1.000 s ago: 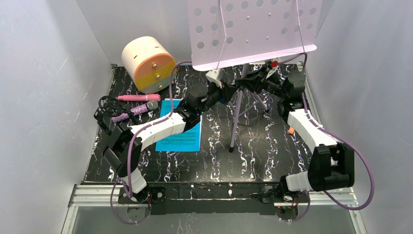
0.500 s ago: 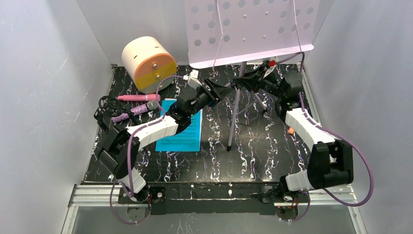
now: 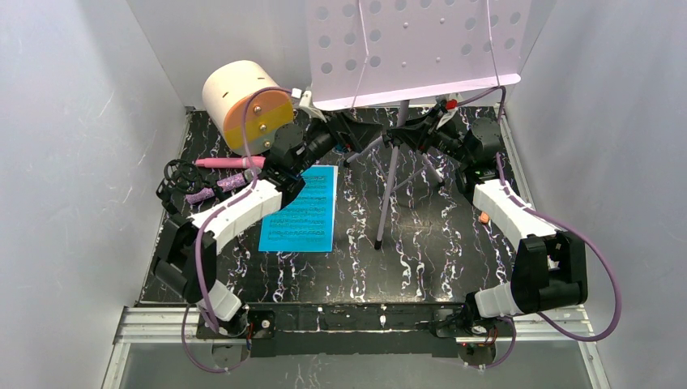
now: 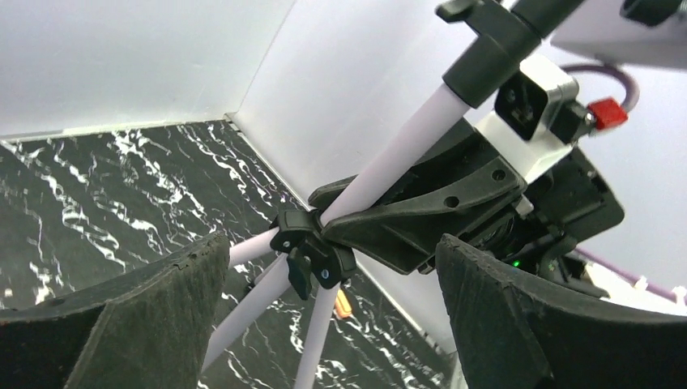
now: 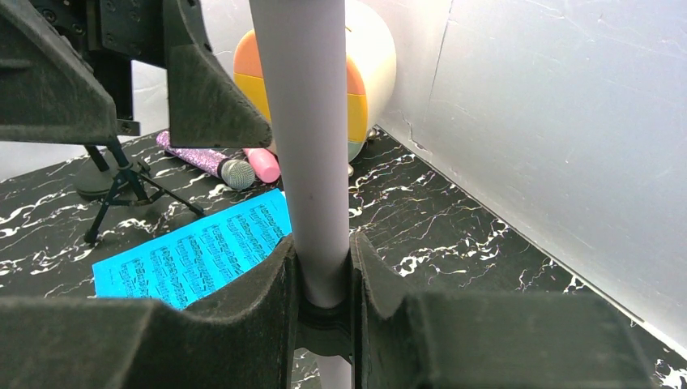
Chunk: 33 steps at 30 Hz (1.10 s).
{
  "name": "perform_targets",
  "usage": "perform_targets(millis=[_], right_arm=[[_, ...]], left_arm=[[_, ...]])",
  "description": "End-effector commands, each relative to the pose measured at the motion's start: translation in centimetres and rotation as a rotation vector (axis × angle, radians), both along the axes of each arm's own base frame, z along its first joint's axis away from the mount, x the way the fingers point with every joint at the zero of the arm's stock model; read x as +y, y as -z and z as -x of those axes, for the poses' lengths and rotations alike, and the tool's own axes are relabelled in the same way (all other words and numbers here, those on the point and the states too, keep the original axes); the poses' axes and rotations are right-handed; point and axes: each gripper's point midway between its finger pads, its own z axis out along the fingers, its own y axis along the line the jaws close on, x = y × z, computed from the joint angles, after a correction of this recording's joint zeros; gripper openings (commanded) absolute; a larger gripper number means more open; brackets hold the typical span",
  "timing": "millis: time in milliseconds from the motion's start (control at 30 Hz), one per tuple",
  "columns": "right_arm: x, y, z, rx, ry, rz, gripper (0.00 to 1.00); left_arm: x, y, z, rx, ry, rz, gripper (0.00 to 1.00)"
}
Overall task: Pack up the instrument practice props
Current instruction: Unscrew the knob on the music stand, then close the music stand at the center of the board.
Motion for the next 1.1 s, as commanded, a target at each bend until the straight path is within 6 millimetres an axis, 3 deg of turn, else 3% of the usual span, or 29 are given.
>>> perform_targets(millis=[0, 267, 400, 833, 933, 1067], right_arm=[[0.3, 4.8, 0.0, 0.240, 0.020, 0.004, 0.01], [0.6, 5.2, 0.7, 0.244, 0.004, 0.011, 0.01], [0.7, 5.1, 0.9, 0.233, -0.001, 0.014, 0.01], [1.1, 5.1, 1.2, 0.218, -0.023, 0.016, 0.01], [1.1, 5.0, 1.2, 0.213, -0.020, 0.018, 0.01], [0.9, 4.6, 1.0, 0.201, 0.000, 0.015, 0.03]], left_arm=[[-1.9, -2.3, 0.9, -0.242, 0.141, -0.079, 0.97], [-3.9, -4.7, 0.1, -0.355, 0.205, -0.051, 0.96], [-5.1, -4.9, -0.9, -0.350, 0.227, -0.019, 0.92], [-7.9, -5.7, -1.3, -0.411, 0.226, -0.006, 0.75], [-8.4, -5.9, -1.6, -0.423, 0.230, -0.005, 0.63], [-8.8, -5.9, -1.6, -0.453, 0.222, -0.019, 0.30]])
